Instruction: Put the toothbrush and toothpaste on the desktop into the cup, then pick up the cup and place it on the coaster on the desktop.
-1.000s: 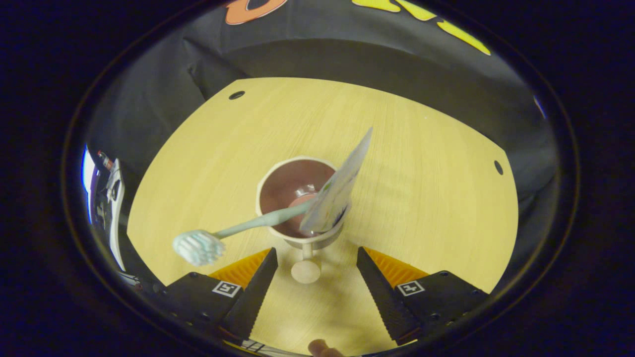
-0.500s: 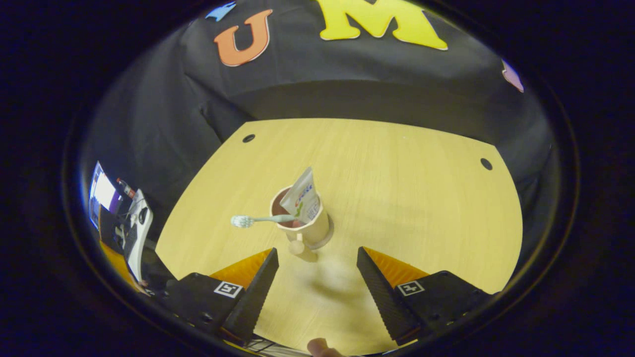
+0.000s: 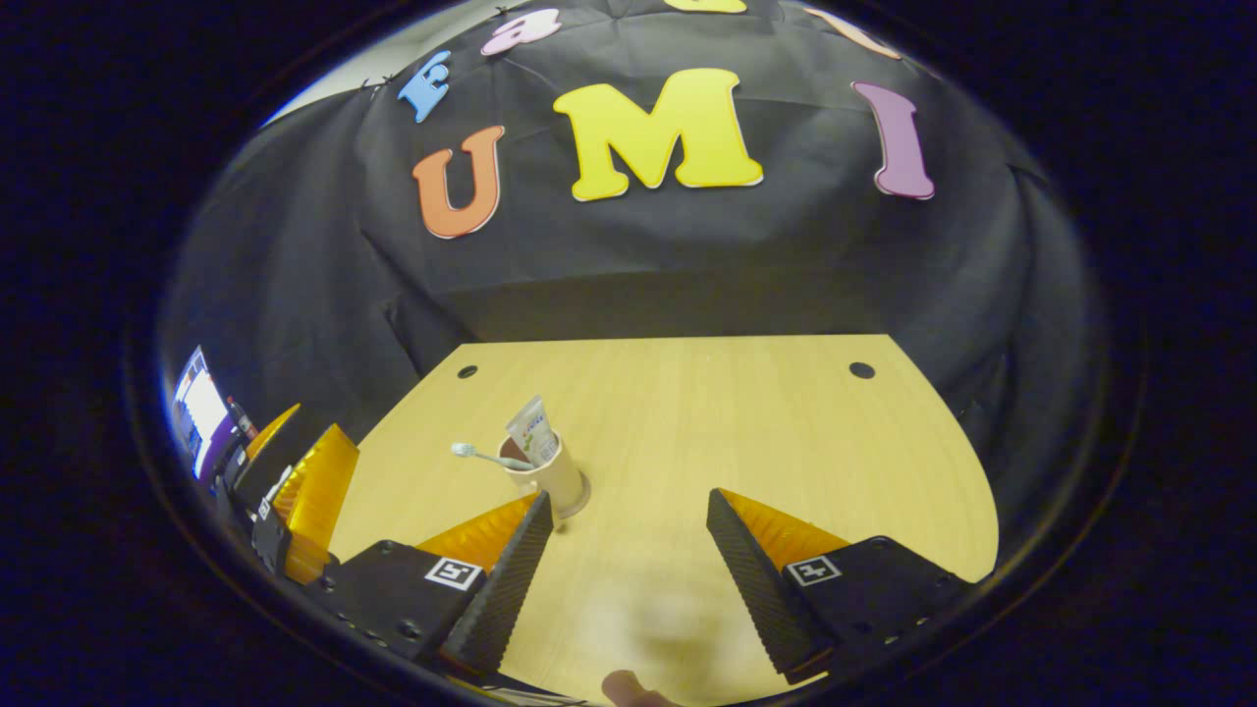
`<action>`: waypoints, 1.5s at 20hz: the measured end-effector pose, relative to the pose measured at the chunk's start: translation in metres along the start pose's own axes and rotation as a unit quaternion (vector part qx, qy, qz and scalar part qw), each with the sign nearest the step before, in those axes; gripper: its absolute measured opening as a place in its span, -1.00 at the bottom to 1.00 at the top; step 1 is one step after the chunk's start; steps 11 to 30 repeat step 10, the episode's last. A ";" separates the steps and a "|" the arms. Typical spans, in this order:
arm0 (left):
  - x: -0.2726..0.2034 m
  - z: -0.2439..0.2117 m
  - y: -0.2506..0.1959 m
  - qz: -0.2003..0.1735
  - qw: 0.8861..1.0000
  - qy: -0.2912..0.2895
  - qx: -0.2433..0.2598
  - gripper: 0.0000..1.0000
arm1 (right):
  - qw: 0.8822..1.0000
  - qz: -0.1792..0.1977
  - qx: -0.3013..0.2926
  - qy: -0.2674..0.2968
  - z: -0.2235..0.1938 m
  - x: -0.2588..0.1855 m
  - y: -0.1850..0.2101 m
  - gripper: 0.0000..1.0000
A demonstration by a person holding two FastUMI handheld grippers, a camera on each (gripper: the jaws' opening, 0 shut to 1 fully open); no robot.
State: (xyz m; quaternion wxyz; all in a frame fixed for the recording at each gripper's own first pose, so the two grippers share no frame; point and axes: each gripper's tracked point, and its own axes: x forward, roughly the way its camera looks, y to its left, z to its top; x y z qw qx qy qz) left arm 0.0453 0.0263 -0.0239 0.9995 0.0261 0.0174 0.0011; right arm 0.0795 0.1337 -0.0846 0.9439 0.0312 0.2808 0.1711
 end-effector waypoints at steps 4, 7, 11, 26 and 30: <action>0.004 -0.006 0.001 0.009 1.000 0.007 0.014 0.92 | 0.997 -0.041 -0.024 -0.061 -0.003 -0.026 -0.029 0.92; 0.003 -0.008 0.000 0.011 1.000 0.012 0.012 0.92 | 0.991 -0.073 -0.035 -0.108 -0.002 -0.045 -0.050 0.94; 0.001 -0.008 0.000 0.016 1.000 0.013 0.015 0.92 | 0.983 -0.091 -0.028 -0.156 0.003 -0.060 -0.068 0.93; 0.001 -0.008 0.000 0.016 1.000 0.013 0.015 0.92 | 0.983 -0.091 -0.028 -0.156 0.003 -0.060 -0.068 0.93; 0.001 -0.008 0.000 0.016 1.000 0.013 0.015 0.92 | 0.983 -0.091 -0.028 -0.156 0.003 -0.060 -0.068 0.93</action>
